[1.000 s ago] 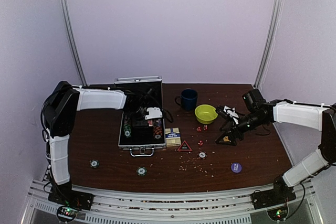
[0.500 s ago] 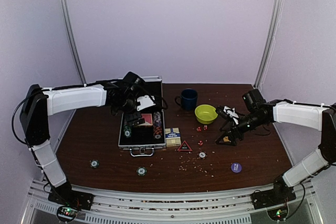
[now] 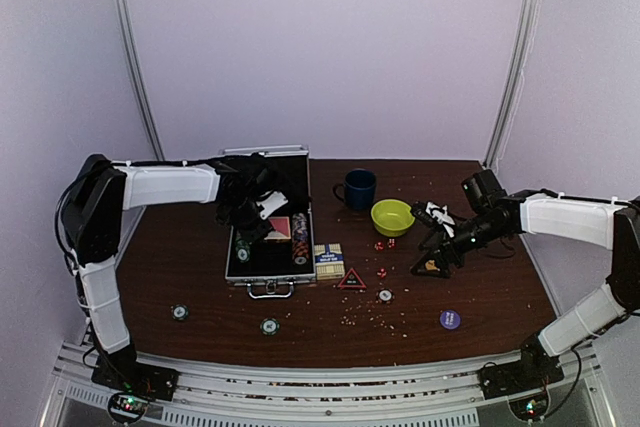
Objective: Pack up texas hold em set
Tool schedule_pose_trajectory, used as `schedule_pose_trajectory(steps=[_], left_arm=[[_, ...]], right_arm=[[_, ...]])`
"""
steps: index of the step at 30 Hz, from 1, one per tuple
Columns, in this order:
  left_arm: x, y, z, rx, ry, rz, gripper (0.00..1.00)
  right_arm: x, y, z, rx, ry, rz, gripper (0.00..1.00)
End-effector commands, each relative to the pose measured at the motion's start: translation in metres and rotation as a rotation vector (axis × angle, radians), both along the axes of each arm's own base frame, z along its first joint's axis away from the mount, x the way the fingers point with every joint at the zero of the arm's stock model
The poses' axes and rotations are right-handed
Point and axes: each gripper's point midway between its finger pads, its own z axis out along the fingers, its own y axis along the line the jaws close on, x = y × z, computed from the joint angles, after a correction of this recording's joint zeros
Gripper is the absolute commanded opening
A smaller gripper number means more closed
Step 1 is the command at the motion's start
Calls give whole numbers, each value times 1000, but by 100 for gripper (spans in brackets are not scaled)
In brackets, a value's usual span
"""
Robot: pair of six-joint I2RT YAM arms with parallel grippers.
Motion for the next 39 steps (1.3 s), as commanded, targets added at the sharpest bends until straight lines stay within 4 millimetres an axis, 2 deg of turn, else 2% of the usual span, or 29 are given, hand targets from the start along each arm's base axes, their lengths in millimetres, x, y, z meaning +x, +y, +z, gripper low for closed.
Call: schedule_pose_trajectory(steps=[1, 9, 19, 31, 39], left_arm=[[0, -8, 3, -128, 84, 61, 0], [17, 13, 13, -71, 34, 133, 0], [26, 24, -3, 43, 52, 144, 0], [30, 13, -21, 30, 89, 129, 0], [41, -1, -14, -20, 73, 117, 0]], right_arm=[[2, -4, -1, -13, -12, -16, 95], [4, -5, -3, -24, -20, -22, 95], [4, -6, -3, -32, -26, -22, 94], [5, -7, -5, -38, -26, -24, 95], [4, -7, -5, -38, -26, -23, 95]])
